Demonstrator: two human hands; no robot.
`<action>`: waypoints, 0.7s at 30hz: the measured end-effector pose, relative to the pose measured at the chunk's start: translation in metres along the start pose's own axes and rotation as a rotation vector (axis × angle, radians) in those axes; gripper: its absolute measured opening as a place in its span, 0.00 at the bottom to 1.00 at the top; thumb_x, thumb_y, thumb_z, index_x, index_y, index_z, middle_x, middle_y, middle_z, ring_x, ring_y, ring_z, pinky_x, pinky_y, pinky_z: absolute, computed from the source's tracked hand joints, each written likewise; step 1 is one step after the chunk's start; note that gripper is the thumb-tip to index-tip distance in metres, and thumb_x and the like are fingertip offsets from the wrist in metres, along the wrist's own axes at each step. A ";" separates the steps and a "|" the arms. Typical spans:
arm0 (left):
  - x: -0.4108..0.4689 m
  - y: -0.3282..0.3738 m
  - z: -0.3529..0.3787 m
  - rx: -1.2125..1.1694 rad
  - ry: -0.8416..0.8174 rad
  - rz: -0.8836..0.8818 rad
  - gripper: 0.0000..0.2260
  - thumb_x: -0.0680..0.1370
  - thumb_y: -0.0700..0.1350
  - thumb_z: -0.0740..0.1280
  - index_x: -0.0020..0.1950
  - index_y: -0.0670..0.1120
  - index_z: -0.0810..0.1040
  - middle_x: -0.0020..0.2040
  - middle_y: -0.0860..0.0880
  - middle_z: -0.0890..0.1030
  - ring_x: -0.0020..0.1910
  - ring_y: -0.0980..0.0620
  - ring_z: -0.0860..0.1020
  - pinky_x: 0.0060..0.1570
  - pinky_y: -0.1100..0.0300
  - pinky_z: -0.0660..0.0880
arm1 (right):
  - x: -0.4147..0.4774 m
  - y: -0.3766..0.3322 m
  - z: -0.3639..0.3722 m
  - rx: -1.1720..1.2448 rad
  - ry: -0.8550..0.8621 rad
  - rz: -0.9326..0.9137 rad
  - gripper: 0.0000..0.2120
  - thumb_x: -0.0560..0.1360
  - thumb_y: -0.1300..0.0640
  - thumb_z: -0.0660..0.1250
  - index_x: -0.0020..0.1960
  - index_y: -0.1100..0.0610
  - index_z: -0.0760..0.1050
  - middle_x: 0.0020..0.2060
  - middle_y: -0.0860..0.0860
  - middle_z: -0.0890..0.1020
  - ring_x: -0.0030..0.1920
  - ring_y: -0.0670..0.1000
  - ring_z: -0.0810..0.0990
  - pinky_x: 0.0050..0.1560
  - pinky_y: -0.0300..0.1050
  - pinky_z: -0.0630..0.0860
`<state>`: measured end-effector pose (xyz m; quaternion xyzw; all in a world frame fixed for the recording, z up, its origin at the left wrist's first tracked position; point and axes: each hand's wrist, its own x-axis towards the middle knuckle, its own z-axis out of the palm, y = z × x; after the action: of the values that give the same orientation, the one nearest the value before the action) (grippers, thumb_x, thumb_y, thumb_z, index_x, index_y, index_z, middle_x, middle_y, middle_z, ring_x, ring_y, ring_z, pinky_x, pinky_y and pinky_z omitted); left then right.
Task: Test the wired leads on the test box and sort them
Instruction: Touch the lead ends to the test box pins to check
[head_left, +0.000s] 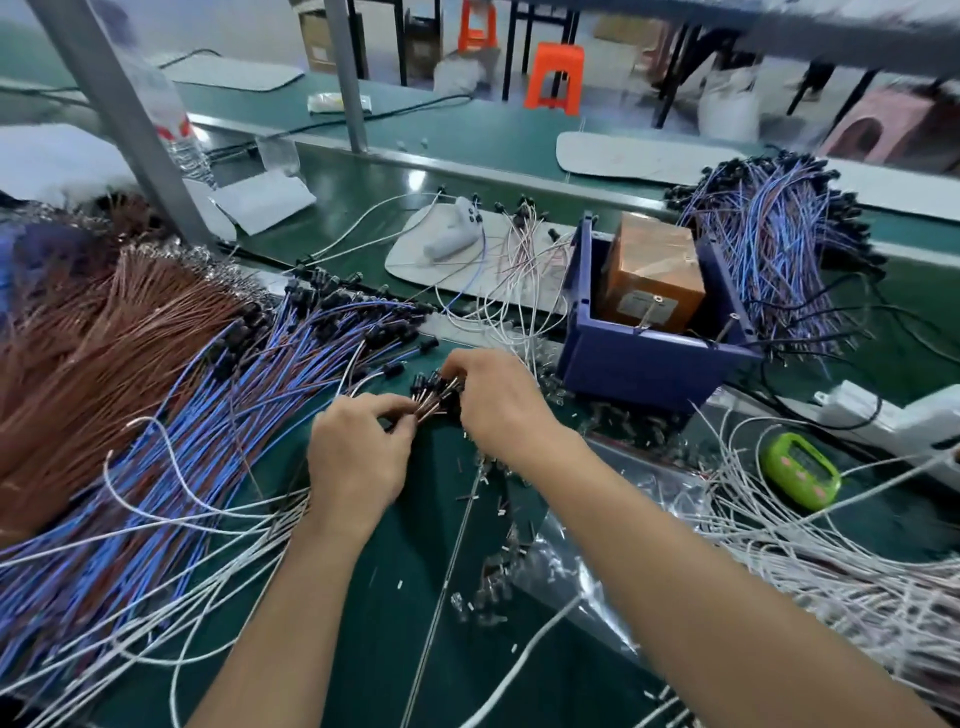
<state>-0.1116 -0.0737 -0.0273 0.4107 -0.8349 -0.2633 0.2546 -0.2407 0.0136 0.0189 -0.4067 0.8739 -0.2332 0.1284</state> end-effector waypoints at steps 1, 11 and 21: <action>-0.001 -0.001 0.001 0.003 0.017 0.030 0.06 0.73 0.45 0.77 0.47 0.55 0.89 0.42 0.49 0.86 0.45 0.43 0.80 0.50 0.50 0.78 | 0.001 0.000 -0.001 -0.046 -0.001 -0.017 0.19 0.72 0.69 0.63 0.55 0.51 0.83 0.49 0.56 0.83 0.53 0.60 0.80 0.54 0.51 0.78; -0.009 -0.002 0.007 0.091 0.186 0.194 0.04 0.74 0.42 0.77 0.48 0.49 0.89 0.46 0.50 0.88 0.49 0.45 0.80 0.54 0.50 0.69 | -0.018 0.002 -0.013 0.030 0.043 0.008 0.02 0.79 0.53 0.68 0.49 0.51 0.77 0.45 0.50 0.82 0.49 0.56 0.79 0.55 0.54 0.76; -0.026 0.023 0.000 -0.410 0.113 0.238 0.12 0.75 0.51 0.75 0.57 0.51 0.87 0.46 0.56 0.84 0.46 0.53 0.81 0.47 0.74 0.72 | -0.064 -0.001 -0.073 0.797 0.363 0.016 0.06 0.76 0.59 0.72 0.47 0.49 0.79 0.39 0.49 0.86 0.39 0.50 0.84 0.45 0.48 0.83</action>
<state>-0.1109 -0.0403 -0.0177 0.2633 -0.7908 -0.3722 0.4083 -0.2297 0.0850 0.0842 -0.2712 0.7271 -0.6189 0.1214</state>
